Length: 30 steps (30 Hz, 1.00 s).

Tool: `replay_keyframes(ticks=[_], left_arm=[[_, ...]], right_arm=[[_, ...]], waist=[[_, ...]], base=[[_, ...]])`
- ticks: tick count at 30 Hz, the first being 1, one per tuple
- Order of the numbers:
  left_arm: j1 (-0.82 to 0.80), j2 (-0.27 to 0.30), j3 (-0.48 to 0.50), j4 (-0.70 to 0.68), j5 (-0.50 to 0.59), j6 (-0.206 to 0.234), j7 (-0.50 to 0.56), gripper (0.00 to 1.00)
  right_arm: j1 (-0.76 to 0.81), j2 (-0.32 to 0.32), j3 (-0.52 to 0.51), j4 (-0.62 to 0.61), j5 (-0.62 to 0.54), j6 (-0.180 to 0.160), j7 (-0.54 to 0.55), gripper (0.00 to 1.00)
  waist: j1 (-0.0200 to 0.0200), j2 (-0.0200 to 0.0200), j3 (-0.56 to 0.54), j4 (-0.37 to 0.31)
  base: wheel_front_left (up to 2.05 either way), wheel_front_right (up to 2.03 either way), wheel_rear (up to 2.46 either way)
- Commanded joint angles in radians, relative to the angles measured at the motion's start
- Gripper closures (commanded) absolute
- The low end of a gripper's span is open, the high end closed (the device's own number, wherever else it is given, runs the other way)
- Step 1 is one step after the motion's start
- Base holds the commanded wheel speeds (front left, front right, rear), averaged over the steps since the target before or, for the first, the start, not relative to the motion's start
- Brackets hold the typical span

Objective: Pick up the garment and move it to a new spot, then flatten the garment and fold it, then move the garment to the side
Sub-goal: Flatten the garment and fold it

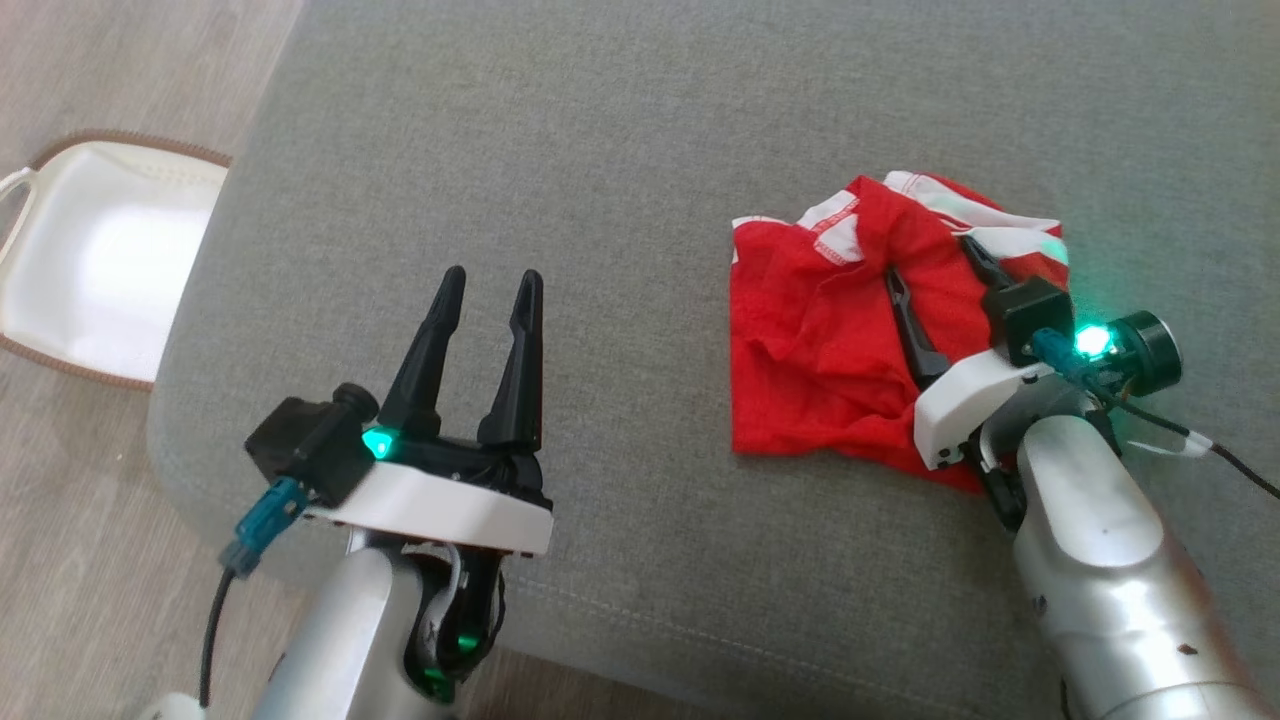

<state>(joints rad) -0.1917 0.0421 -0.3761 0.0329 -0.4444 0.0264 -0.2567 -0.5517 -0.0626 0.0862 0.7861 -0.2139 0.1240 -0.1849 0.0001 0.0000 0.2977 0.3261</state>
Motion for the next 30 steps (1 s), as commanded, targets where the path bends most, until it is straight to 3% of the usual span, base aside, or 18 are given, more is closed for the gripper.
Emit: replay_keyframes(ticks=[1, 6, 11, 18, 30], left_arm=[[-0.032, 0.008, 0.026, -0.037, -0.007, -0.001, -0.005, 0.00], [-0.038, 0.008, 0.031, -0.031, -0.001, 0.001, -0.005, 0.00], [-0.032, 0.008, 0.047, -0.028, 0.016, -0.002, -0.005, 0.00], [-0.012, 0.008, 0.074, -0.035, 0.040, -0.006, -0.005, 0.00], [0.014, 0.008, 0.124, -0.053, 0.067, -0.004, -0.005, 0.00]], right_arm=[[-0.014, 0.012, 0.014, 0.012, 0.003, 0.007, -0.001, 0.00], [-0.027, 0.012, 0.014, 0.043, 0.047, 0.007, -0.031, 0.00], [-0.034, 0.012, 0.026, -0.003, 0.154, 0.007, -0.062, 0.00], [0.041, 0.012, -0.006, -0.129, 0.248, 0.007, -0.071, 0.00], [0.271, 0.012, -0.051, -0.395, 0.312, 0.007, -0.025, 0.00]], waist=[[-0.0001, 0.0000, 0.007, 0.006], [-0.0001, 0.0000, 0.003, -0.010], [-0.0001, 0.0000, -0.034, -0.061], [-0.0001, 0.0000, -0.098, -0.154], [-0.0001, 0.0000, -0.155, -0.282]], base=[[0.00, 0.00, 0.00], [0.00, 0.00, 0.00], [0.00, 0.00, 0.00], [0.00, 0.00, 0.00], [0.00, 0.00, 0.00]])
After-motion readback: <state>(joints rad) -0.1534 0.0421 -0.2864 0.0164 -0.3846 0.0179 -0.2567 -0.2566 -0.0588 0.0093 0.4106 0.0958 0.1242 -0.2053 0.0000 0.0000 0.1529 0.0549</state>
